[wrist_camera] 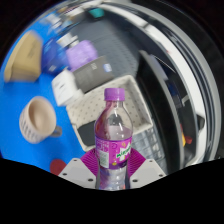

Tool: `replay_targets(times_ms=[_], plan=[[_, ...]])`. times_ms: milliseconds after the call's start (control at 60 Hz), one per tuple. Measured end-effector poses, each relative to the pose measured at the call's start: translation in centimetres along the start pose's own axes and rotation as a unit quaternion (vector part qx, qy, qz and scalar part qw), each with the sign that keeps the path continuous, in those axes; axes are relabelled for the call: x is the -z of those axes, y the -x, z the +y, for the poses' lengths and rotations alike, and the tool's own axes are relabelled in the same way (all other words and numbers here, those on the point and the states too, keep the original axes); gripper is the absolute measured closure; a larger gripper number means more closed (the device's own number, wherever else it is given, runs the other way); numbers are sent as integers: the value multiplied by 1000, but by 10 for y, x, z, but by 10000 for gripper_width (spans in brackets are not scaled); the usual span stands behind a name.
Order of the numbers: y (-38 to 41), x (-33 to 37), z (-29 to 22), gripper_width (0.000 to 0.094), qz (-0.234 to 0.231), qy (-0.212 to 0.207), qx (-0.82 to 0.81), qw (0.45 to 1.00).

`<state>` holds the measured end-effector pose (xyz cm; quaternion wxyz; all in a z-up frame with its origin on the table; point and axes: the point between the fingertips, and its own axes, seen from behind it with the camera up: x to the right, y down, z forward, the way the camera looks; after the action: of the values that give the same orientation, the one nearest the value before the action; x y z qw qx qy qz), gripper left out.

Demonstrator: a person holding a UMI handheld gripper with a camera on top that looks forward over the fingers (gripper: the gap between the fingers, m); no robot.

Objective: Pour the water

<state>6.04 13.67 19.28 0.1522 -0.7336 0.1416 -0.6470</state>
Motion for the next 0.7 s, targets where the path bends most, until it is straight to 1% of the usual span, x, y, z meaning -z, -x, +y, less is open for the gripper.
replay_targets(times_ms=[83,117,183,233,250,317,383,417,500,533,550,700], plan=[[-4,-1,-3,597,-16,-12,-159,987],[-3,-3,-4,597,-21,-13,-223,974],[-5,-8,10,599,-41,-17,-335,941],[0,-12,22,598,-59,-16,-394,917],[10,-12,17,599,-50,-8,-413,909],[23,-18,32,598,-70,-10,-469,880],[40,-21,39,598,-88,-12,-509,856],[48,-23,40,584,-88,-13,-524,847],[62,-30,50,586,-88,-14,-544,835],[70,-31,55,584,-93,-8,-545,833],[65,-31,52,583,-87,-23,-544,834],[69,-30,49,573,-84,-18,-517,851]])
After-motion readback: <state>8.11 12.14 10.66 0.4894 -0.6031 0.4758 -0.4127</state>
